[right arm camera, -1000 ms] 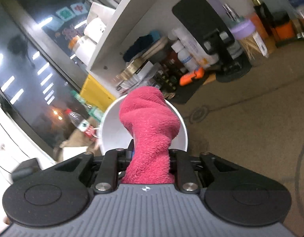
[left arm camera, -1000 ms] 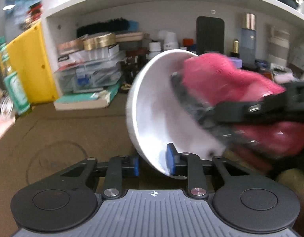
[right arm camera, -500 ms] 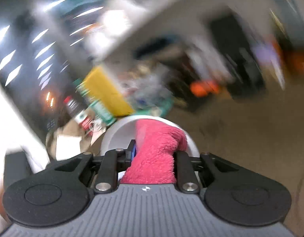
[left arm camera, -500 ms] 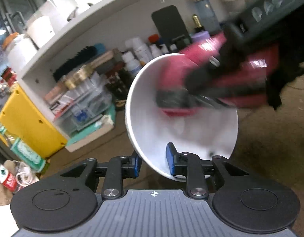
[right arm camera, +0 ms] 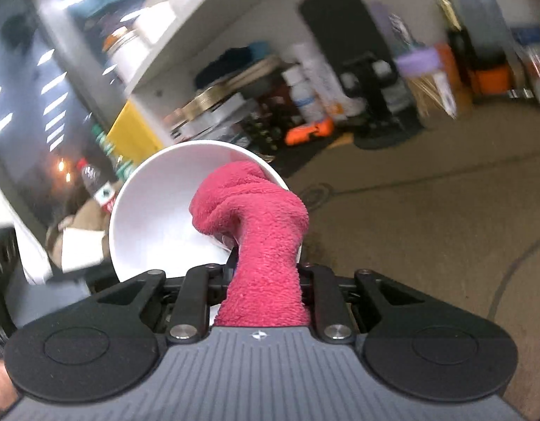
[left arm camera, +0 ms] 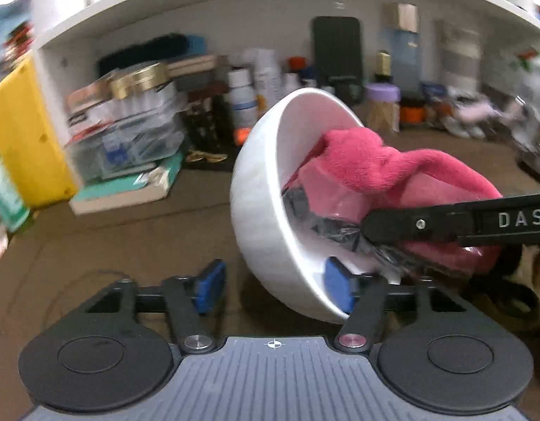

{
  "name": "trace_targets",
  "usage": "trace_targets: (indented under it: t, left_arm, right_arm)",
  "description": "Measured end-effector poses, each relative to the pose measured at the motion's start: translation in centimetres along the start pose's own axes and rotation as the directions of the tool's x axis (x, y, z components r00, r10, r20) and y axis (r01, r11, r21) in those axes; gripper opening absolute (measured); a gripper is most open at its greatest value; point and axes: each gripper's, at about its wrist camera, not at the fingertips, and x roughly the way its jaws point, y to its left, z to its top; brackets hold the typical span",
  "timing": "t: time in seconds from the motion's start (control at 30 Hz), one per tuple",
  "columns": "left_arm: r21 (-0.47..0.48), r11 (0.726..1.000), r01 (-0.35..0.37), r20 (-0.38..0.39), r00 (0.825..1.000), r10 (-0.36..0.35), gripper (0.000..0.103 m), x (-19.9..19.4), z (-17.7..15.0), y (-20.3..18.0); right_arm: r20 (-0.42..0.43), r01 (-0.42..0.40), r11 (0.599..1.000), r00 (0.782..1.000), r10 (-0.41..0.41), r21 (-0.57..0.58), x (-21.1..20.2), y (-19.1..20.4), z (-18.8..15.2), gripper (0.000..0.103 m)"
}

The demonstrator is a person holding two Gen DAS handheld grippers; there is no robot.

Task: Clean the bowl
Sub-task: 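Wipe the bowl interior with the towel in the right gripper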

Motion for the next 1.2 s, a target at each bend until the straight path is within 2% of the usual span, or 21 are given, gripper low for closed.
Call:
trace_targets:
  t: [0.03, 0.07, 0.1, 0.13, 0.2, 0.27, 0.3, 0.37, 0.5, 0.57, 0.63, 0.77, 0.8, 0.83, 0.9, 0.97, 1.03, 1.07, 1.1, 1.13, 1.2]
  left_arm:
    - [-0.073, 0.997, 0.006, 0.002, 1.0, -0.006, 0.072, 0.4, -0.1, 0.1]
    - [-0.09, 0.996, -0.003, 0.01, 1.0, 0.004, 0.071, 0.5, -0.1, -0.1]
    - [-0.107, 0.994, -0.012, 0.019, 1.0, 0.014, 0.059, 0.7, -0.1, -0.3]
    - [-0.099, 0.995, -0.001, 0.024, 1.0, 0.003, 0.038, 0.8, 0.1, -0.4]
    - [-0.075, 0.997, -0.001, 0.028, 1.0, 0.004, 0.035, 0.9, 0.5, -0.6]
    - [-0.012, 1.0, 0.024, 0.028, 0.999, -0.024, 0.03, 0.7, 0.8, -0.2]
    - [0.02, 0.999, 0.037, 0.027, 0.999, -0.038, 0.028, 0.6, 0.9, 0.1]
    - [0.113, 0.993, 0.038, 0.018, 0.999, -0.04, 0.028, 0.0, 1.0, 0.0]
    - [0.266, 0.962, 0.067, -0.02, 0.998, -0.063, 0.028, -0.8, 1.4, 0.2]
    - [0.288, 0.954, 0.079, -0.031, 0.997, -0.073, 0.027, -0.8, 1.4, 0.3]
    - [0.309, 0.947, 0.092, -0.042, 0.996, -0.083, 0.028, -0.8, 1.5, 0.5]
    - [0.35, 0.929, 0.118, -0.065, 0.993, -0.102, 0.028, -0.9, 1.6, 0.7]
    - [0.36, 0.925, 0.125, -0.071, 0.992, -0.107, 0.03, -0.9, 1.6, 0.8]
    - [0.37, 0.92, 0.132, -0.077, 0.991, -0.111, 0.03, -1.0, 1.6, 0.9]
    - [0.389, 0.91, 0.145, -0.088, 0.989, -0.12, 0.031, -1.0, 1.6, 1.0]
    - [0.409, 0.899, 0.158, -0.1, 0.987, -0.128, 0.032, -1.0, 1.7, 1.1]
    - [0.427, 0.888, 0.172, -0.113, 0.984, -0.136, 0.032, -1.1, 1.7, 1.3]
    - [0.411, 0.893, 0.185, -0.121, 0.982, -0.147, 0.033, -1.0, 1.9, 1.7]
    - [0.392, 0.9, 0.19, -0.124, 0.98, -0.153, 0.034, -0.9, 2.0, 1.9]
    - [0.381, 0.905, 0.187, -0.122, 0.981, -0.151, 0.04, -0.8, 2.0, 2.1]
    - [0.35, 0.926, 0.14, -0.097, 0.989, -0.113, 0.051, -0.6, 1.5, 2.3]
  right_arm:
    - [-0.005, -0.011, 0.999, 1.0, 0.011, 0.03, 0.0, -0.4, 0.1, 0.02]
    - [-0.01, -0.022, 0.998, 1.0, 0.022, 0.057, 0.1, -0.8, 0.2, 0.02]
    - [-0.013, -0.035, 0.996, 0.999, 0.036, 0.083, 0.1, -1.2, 0.2, 0.02]
    - [-0.016, -0.064, 0.99, 0.998, 0.066, 0.127, 0.1, -1.9, 0.1, 0.02]
    - [0.0, -0.151, 0.963, 0.988, 0.155, 0.223, -0.1, -3.4, -0.1, 0.02]
    - [0.047, -0.246, 0.918, 0.969, 0.244, 0.311, -0.9, -4.7, -0.3, 0.021]
    - [0.075, -0.29, 0.896, 0.957, 0.282, 0.337, -1.4, -5.1, -0.3, 0.021]
    - [0.136, -0.397, 0.827, 0.917, 0.375, 0.398, -2.9, -5.7, -0.1, 0.021]
    - [0.031, -0.357, 0.821, 0.923, 0.385, 0.445, -2.9, -4.6, -0.3, 0.021]
    - [-0.072, -0.284, 0.82, 0.928, 0.365, 0.497, -1.4, -4.1, -1.7, 0.022]
    - [-0.106, -0.241, 0.809, 0.931, 0.348, 0.536, -0.6, -4.2, -2.3, 0.022]
    - [-0.121, -0.124, 0.91, 0.975, 0.185, 0.395, -0.5, -2.8, -0.4, 0.022]
    - [-0.11, -0.088, 0.953, 0.986, 0.124, 0.288, -0.7, -1.5, 0.4, 0.022]
    - [-0.098, -0.067, 0.974, 0.991, 0.09, 0.218, -0.9, -0.5, 0.8, 0.022]
    - [-0.037, -0.02, 1.0, 0.999, 0.02, 0.004, -1.3, 2.6, 1.5, 0.022]
    - [0.065, -0.032, 0.96, 0.997, 0.052, -0.279, -2.3, 6.5, 1.3, 0.022]
    - [0.073, -0.08, 0.913, 0.99, 0.118, -0.399, -2.7, 8.2, 0.5, 0.022]
    - [0.069, -0.103, 0.883, 0.986, 0.151, -0.458, -2.9, 8.9, 0.0, 0.022]
    - [0.061, -0.108, 0.858, 0.985, 0.16, -0.502, -2.9, 9.0, -0.6, 0.022]
    - [0.054, -0.107, 0.837, 0.986, 0.161, -0.536, -2.8, 9.1, -1.0, 0.022]
    - [0.058, -0.044, 0.851, 0.995, 0.087, -0.524, -2.3, 8.1, -1.2, 0.022]
